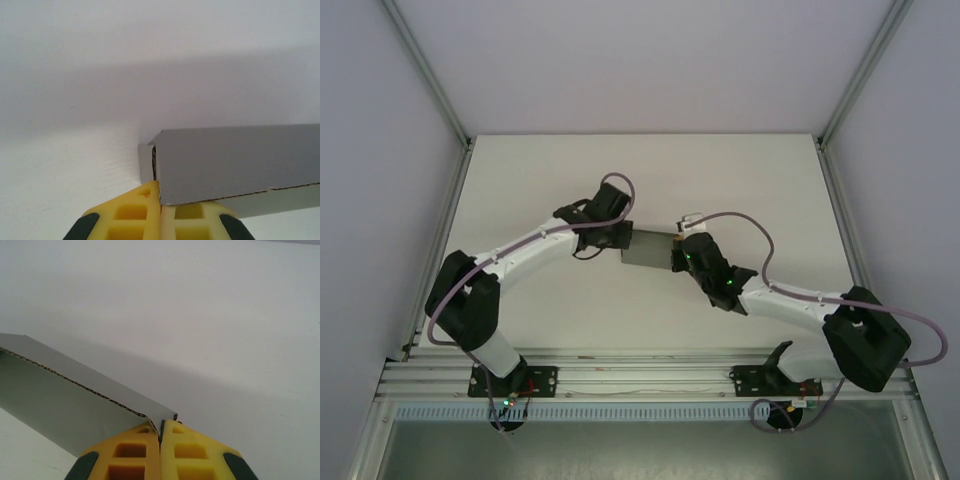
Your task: Assemble paper box
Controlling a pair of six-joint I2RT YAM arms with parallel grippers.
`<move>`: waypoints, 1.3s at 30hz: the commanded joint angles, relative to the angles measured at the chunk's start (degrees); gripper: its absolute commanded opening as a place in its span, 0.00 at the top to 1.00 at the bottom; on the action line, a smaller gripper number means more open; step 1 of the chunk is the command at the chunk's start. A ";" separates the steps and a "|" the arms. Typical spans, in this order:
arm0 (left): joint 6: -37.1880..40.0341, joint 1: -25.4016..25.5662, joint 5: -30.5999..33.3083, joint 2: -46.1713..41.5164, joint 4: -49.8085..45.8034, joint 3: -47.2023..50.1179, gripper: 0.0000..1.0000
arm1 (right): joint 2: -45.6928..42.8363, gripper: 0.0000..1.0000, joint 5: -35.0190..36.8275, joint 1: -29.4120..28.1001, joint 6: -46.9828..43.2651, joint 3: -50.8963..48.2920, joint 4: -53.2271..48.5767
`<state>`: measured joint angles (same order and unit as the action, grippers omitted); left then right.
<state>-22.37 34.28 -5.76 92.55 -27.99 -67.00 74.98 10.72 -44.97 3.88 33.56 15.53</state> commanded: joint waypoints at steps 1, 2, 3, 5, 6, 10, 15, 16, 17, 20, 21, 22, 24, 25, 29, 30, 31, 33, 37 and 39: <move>1.49 2.23 1.36 0.83 -1.38 7.06 1.00 | 1.17 0.98 -2.72 -0.90 -0.33 -5.13 -0.51; 1.08 2.27 1.00 0.16 -0.24 8.07 1.00 | 1.43 0.98 -2.20 -1.00 0.21 -6.23 0.93; 0.92 2.26 0.42 -0.52 0.62 8.85 1.00 | 1.58 0.97 -2.18 -1.13 0.66 -7.15 2.32; 0.54 2.42 0.00 -2.26 3.08 10.91 1.00 | 1.03 0.93 -3.21 -1.19 0.58 -8.51 3.91; 0.58 2.46 -0.11 -3.06 4.18 11.84 1.00 | 0.43 0.92 -2.97 -1.15 0.80 -8.76 3.92; 1.78 2.54 1.52 -4.77 5.28 13.31 1.00 | -3.66 0.77 -4.99 -1.14 1.56 -7.37 -1.29; 2.03 2.63 2.15 -5.59 6.69 13.29 1.00 | -10.05 0.42 -5.43 -1.13 6.29 -3.49 -7.26; 2.07 2.68 1.90 -5.46 6.86 13.11 1.00 | -11.36 0.37 -4.98 -1.02 7.28 -2.82 -7.91; 1.96 2.72 1.95 -5.45 7.06 13.04 1.00 | -12.44 0.33 -4.49 -0.91 8.03 -2.21 -8.10; 1.96 2.81 2.09 -5.69 7.24 13.08 1.00 | -14.34 0.27 -2.36 -0.49 9.91 -0.76 -7.68; 2.17 2.89 2.05 -5.87 7.34 13.19 1.00 | -14.34 0.26 -1.92 -0.27 10.28 -0.29 -7.45; 2.27 2.88 2.21 -6.09 7.41 13.30 1.00 | -14.19 0.26 -1.46 0.09 10.97 0.18 -7.14; 2.29 2.90 2.36 -6.44 7.36 13.29 1.00 | -12.78 0.26 -2.06 1.12 12.64 1.45 -8.09; 2.24 2.90 2.45 -6.60 7.36 13.23 1.00 | -11.69 0.27 -3.53 1.83 13.43 2.46 -9.18; 2.59 2.89 2.48 -7.24 7.79 12.99 1.00 | -6.21 0.32 -6.51 4.54 17.76 5.20 -12.45; 2.76 2.89 2.42 -7.34 7.84 12.88 1.00 | -4.80 0.34 -7.21 5.25 19.00 5.67 -12.99; 2.88 2.89 2.38 -7.39 7.83 12.63 1.00 | -3.30 0.36 -7.87 6.01 20.64 5.98 -13.52; 3.33 2.88 1.81 -7.41 7.57 12.00 1.00 | -0.96 0.40 -8.96 6.81 22.93 5.79 -13.95; 4.12 2.90 1.20 -8.71 5.92 10.67 0.74 | 2.02 0.43 -10.02 6.90 24.89 2.81 -12.63; 4.79 2.90 1.23 -10.49 4.19 9.99 0.65 | 3.12 0.43 -10.49 6.87 25.59 0.83 -10.59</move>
<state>-18.74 36.38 -2.59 84.68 -18.68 -56.03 75.92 1.96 -38.02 26.55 37.50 6.07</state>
